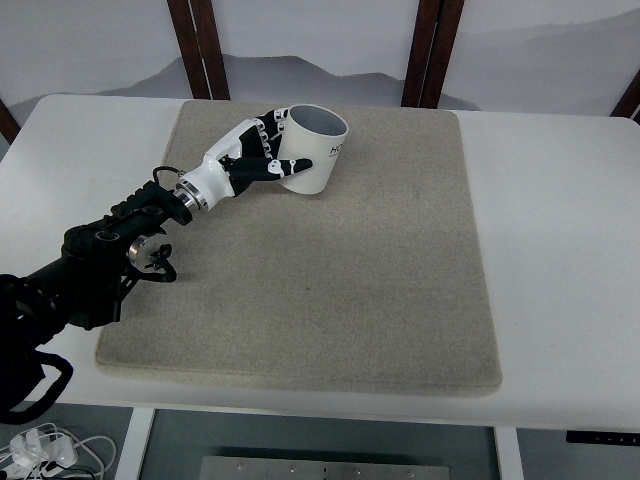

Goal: Flip white cup upright
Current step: 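Lower the upright cup onto the mat with the left hand, then open the left hand fingers and withdraw from the cup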

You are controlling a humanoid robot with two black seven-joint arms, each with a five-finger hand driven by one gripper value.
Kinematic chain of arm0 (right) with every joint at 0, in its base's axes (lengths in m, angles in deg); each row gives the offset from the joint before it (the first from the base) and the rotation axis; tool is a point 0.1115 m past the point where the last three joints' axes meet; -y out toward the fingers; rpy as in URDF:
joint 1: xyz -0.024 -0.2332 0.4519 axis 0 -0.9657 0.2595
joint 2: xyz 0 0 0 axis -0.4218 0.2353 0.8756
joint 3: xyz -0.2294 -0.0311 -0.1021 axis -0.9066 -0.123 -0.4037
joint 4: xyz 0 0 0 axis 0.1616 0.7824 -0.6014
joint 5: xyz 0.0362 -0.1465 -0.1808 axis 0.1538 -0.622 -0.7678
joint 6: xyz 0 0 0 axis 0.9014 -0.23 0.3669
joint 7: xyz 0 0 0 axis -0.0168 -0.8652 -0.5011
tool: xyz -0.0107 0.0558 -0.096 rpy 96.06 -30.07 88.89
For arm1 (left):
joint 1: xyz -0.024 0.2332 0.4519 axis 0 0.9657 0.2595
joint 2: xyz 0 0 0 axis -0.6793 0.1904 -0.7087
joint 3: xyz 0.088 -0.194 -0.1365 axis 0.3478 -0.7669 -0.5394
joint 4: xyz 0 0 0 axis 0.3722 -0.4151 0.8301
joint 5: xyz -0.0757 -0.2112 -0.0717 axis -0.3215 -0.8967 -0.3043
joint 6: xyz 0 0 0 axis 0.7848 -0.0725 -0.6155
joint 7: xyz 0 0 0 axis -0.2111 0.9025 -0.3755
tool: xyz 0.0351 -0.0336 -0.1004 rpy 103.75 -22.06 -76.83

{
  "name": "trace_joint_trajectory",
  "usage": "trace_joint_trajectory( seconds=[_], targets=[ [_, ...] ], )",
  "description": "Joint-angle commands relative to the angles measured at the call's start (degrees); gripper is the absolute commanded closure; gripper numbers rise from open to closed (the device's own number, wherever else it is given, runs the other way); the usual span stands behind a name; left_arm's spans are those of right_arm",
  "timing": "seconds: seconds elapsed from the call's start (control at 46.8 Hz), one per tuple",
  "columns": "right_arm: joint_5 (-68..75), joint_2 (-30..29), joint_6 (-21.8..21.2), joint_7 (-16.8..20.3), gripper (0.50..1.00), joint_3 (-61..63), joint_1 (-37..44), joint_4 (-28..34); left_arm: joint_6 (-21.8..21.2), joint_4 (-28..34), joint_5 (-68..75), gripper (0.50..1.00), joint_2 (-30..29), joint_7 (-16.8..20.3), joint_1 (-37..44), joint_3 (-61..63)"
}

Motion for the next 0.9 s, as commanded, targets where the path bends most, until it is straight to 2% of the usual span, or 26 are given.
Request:
trace_joint_trajectory(
  seconds=[0.0, 0.043, 0.107, 0.342, 0.384, 0.876],
  targets=[
    [0.0, 0.0, 0.0, 0.0, 0.548, 0.0, 0.0, 0.0, 0.0, 0.0, 0.0, 0.761, -0.1, 0.0, 0.1, 0.0],
    [-0.1, 0.0, 0.0, 0.0, 0.548, 0.0, 0.0, 0.0, 0.0, 0.0, 0.0, 0.748, -0.1, 0.0, 0.0, 0.0],
    [0.0, 0.0, 0.0, 0.0, 0.548, 0.0, 0.0, 0.0, 0.0, 0.0, 0.0, 0.667, 0.0, 0.0, 0.0, -0.1],
    [0.0, 0.0, 0.0, 0.0, 0.548, 0.0, 0.0, 0.0, -0.1, 0.0, 0.0, 0.607, 0.0, 0.0, 0.0, 0.0],
    [-0.1, 0.0, 0.0, 0.0, 0.548, 0.0, 0.0, 0.0, -0.1, 0.0, 0.0, 0.579, 0.0, 0.0, 0.0, 0.0],
    [0.0, 0.0, 0.0, 0.0, 0.548, 0.0, 0.0, 0.0, 0.0, 0.0, 0.0, 0.51, -0.3, 0.0, 0.0, 0.0]
  ],
)
